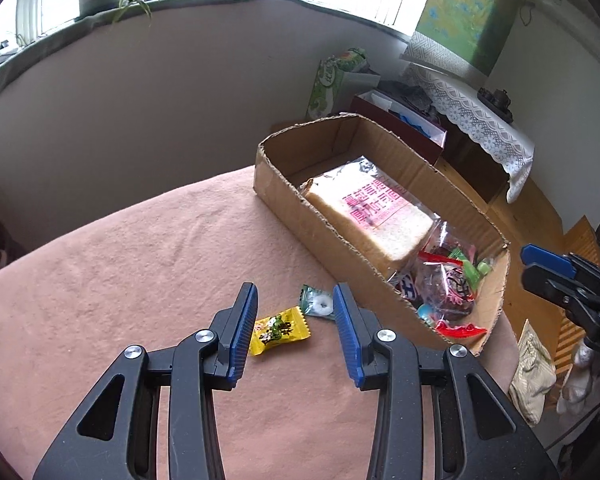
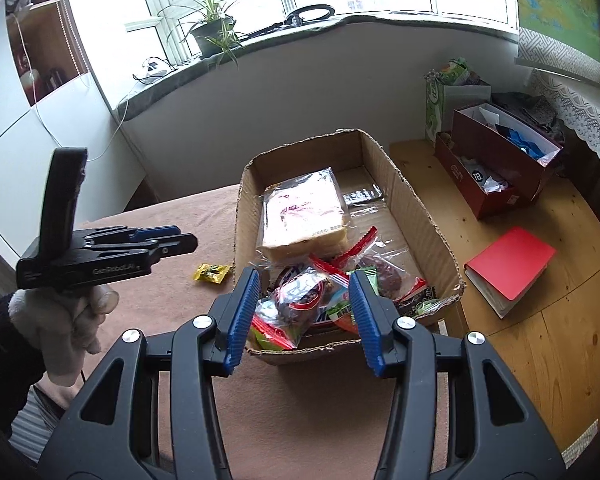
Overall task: Organize snacks
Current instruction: 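Withdraw both tools from the box toward the yellow candy and teal mint packet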
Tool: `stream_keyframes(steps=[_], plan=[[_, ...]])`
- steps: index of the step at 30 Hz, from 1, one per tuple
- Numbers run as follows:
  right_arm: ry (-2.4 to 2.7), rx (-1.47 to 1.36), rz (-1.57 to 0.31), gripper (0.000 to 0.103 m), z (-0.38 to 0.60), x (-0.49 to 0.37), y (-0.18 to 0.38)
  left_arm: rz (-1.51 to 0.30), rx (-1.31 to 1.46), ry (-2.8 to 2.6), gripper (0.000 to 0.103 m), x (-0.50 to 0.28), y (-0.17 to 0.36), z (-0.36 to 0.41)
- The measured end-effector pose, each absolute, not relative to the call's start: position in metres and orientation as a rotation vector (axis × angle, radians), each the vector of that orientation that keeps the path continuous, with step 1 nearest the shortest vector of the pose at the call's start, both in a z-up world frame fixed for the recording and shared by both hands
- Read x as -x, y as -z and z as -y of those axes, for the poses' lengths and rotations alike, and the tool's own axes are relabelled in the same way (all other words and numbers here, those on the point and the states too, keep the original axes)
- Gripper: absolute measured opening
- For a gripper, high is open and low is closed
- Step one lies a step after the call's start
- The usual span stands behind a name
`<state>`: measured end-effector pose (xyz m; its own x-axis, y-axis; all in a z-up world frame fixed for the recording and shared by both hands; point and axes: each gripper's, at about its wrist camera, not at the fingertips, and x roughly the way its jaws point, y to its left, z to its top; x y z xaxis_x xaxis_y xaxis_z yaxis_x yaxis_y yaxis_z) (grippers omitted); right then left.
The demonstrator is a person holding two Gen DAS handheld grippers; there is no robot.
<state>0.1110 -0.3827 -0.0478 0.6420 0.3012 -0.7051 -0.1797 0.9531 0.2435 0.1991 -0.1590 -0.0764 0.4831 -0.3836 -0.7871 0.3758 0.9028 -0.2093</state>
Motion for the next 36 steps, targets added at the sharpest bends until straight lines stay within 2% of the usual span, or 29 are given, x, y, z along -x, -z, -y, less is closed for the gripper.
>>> stream_keyframes(steps=[5,6,7,9,11,24,36], plan=[[-0.279,-0.153,-0.830,0.049,0.380,-0.100,0.047,-1.005,0.015,0.475,0.037,-0.215,0.095,0.165],[-0.277,-0.151,-0.831,0.049,0.381,-0.098,0.048,-1.015,0.021,0.480,0.033,-0.218,0.099,0.167],[-0.275,-0.154,-0.833,0.049,0.382,-0.097,0.048,-1.024,0.027,0.484,0.026,-0.221,0.102,0.169],[-0.269,-0.163,-0.837,0.049,0.386,-0.096,0.050,-1.033,0.042,0.488,0.024,-0.227,0.108,0.170],[-0.261,-0.171,-0.843,0.049,0.390,-0.095,0.053,-1.050,0.063,0.504,0.019,-0.233,0.114,0.174],[-0.237,-0.212,-0.880,0.049,0.403,-0.094,0.068,-1.084,0.015,0.595,0.017,-0.241,0.133,0.192],[-0.309,-0.200,-0.891,0.049,0.373,-0.088,0.066,-1.045,-0.125,0.699,0.017,-0.178,0.132,0.170]])
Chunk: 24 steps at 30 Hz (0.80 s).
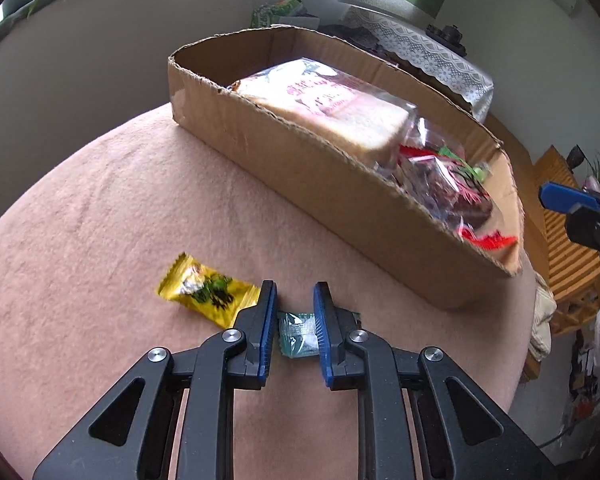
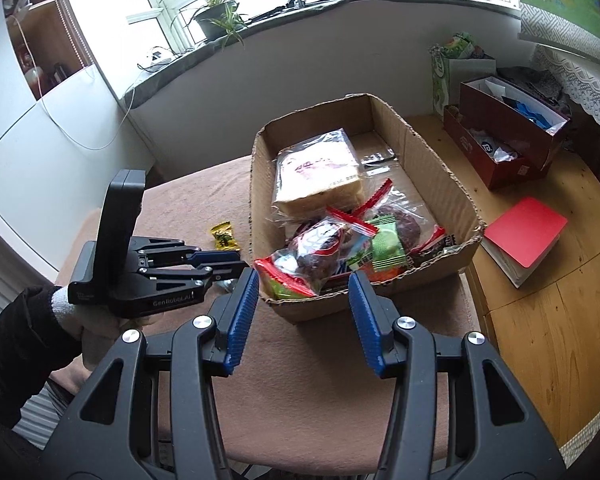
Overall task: Organize snacks
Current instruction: 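Withdraw both tools from the box toward the yellow candy and teal mint packet, then grasp the yellow candy with the left tool while the right tool grasps the teal mint packet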
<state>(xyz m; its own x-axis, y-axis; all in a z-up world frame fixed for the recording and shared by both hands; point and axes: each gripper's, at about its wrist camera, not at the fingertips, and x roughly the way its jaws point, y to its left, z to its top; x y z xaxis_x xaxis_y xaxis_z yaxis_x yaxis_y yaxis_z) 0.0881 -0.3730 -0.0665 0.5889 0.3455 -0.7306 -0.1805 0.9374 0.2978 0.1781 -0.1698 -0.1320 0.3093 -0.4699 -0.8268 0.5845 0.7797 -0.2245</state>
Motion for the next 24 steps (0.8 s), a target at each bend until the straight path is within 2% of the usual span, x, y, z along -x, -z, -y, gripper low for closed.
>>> stream_keyframes(steps=[10,11,12,13,16,24], plan=[[-0.444,-0.134,-0.963,0.050,0.321,-0.078,0.088,-1.040,-0.067,0.695,0.018,-0.150,0.122,0.134],[-0.456,-0.124,-0.977,0.054,0.314,-0.077,0.093,-1.035,-0.049,0.681,0.020,-0.154,0.120,0.134],[-0.461,-0.114,-0.990,0.063,0.308,-0.076,0.098,-1.030,-0.021,0.670,0.021,-0.160,0.117,0.139],[-0.461,-0.110,-1.000,0.067,0.303,-0.076,0.104,-1.028,0.003,0.654,0.027,-0.166,0.114,0.135],[-0.483,-0.141,-1.039,0.068,0.292,-0.077,0.121,-1.058,0.075,0.582,0.057,-0.183,0.114,0.129],[-0.446,-0.209,-1.059,0.068,0.280,-0.095,0.143,-1.092,0.144,0.516,0.057,-0.209,0.127,0.142]])
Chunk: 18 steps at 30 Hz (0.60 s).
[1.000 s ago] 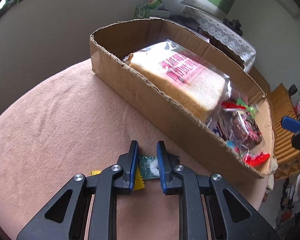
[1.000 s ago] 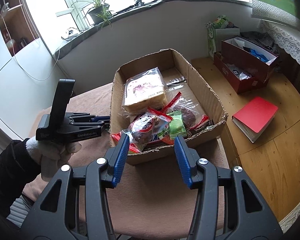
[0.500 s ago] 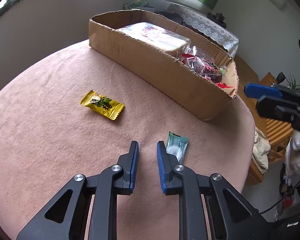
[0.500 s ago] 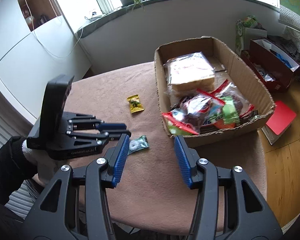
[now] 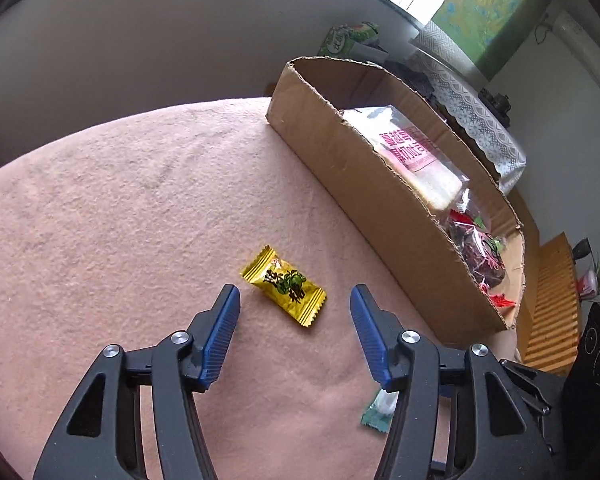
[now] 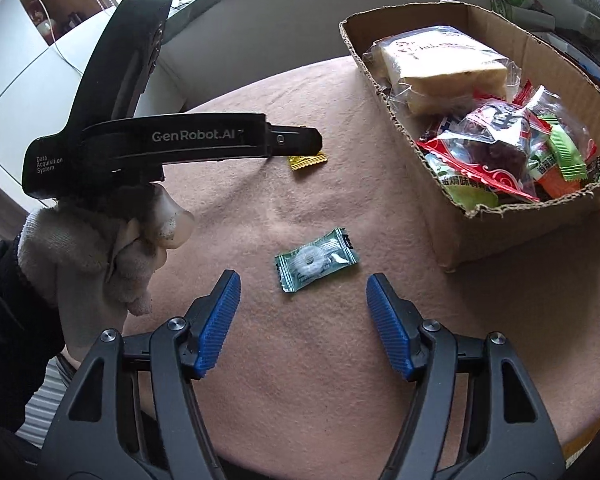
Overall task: Organize snacks
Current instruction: 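Grasp the yellow candy with the left tool while the right tool grasps the teal mint packet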
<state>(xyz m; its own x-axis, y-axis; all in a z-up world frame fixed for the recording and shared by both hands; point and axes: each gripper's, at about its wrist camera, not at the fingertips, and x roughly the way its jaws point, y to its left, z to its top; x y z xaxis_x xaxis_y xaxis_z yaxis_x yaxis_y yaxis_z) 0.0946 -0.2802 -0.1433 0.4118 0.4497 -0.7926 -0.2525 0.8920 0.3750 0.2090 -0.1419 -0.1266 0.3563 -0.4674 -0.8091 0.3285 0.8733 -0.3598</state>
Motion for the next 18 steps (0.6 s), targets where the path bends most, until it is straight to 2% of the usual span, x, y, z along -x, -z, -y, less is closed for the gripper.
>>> stream_keyframes(steps=[10,12,14,18], plan=[[-0.397,-0.135,-1.034,0.068,0.256,-0.107,0.148,-1.037,-0.060,0.500,0.056,-0.206,0.133,0.176],[-0.389,-0.096,-1.028,0.068,0.249,-0.108,0.149,-1.026,-0.088,0.488,0.051,-0.205,0.134,0.177],[-0.379,-0.030,-1.022,0.068,0.239,-0.107,0.150,-1.007,-0.133,0.464,0.036,-0.204,0.134,0.178],[-0.351,0.153,-0.998,0.063,0.218,-0.098,0.155,-0.990,-0.142,0.462,0.019,-0.205,0.135,0.166]])
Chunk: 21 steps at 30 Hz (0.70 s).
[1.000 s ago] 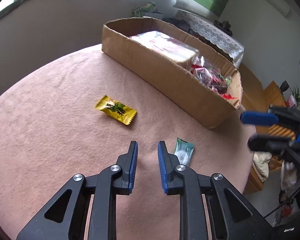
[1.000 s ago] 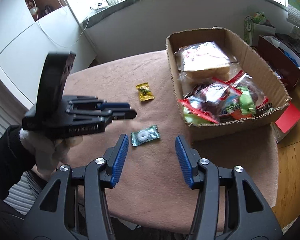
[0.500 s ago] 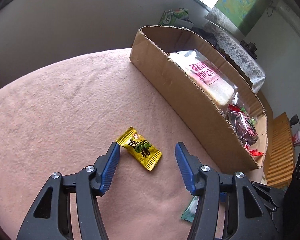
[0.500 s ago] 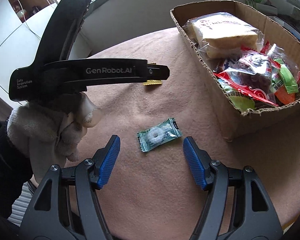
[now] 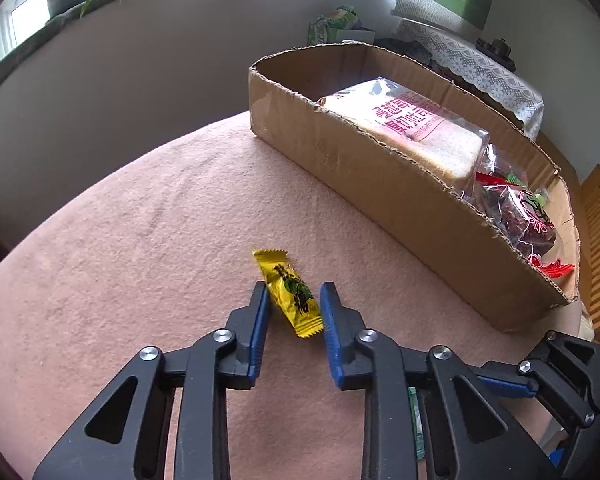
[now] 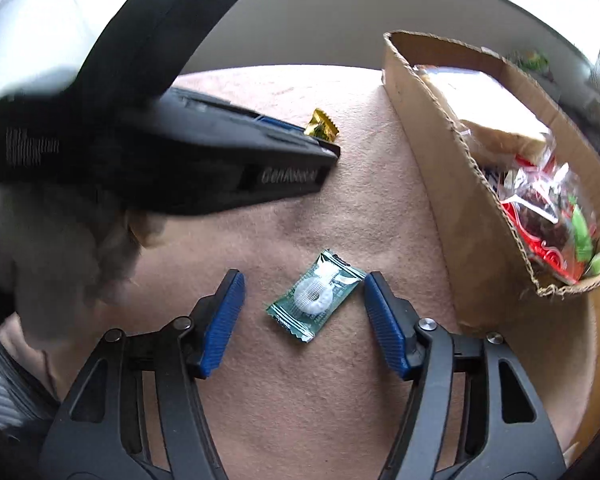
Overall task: Organize snacks
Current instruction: 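Grasp the yellow candy with the left tool while the right tool grasps the teal mint packet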
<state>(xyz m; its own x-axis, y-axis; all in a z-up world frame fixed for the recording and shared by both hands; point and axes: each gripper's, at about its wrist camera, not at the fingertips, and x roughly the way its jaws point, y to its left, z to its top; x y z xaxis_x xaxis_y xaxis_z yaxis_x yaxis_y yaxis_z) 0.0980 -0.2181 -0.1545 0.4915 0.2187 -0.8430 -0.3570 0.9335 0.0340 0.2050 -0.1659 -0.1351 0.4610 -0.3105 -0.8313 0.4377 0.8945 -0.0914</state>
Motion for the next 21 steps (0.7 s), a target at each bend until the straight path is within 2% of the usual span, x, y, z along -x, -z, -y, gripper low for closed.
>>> stream_keyframes(steps=[2,4,6,8,21], plan=[[-0.357,0.178,-0.989,0.059,0.213,-0.095,0.155,-0.989,-0.137,0.469,0.014,-0.206,0.135,0.160],[-0.356,0.173,-0.990,0.049,0.215,-0.097,0.153,-0.986,-0.136,0.475,0.011,-0.205,0.135,0.156],[-0.351,0.165,-0.990,0.033,0.225,-0.099,0.149,-0.990,-0.123,0.490,0.010,-0.206,0.134,0.154],[-0.345,0.161,-0.990,0.024,0.230,-0.101,0.147,-0.990,-0.114,0.495,0.009,-0.204,0.134,0.146],[-0.367,0.090,-0.991,0.023,0.241,-0.097,0.141,-0.991,-0.080,0.493,0.007,-0.205,0.133,0.142]])
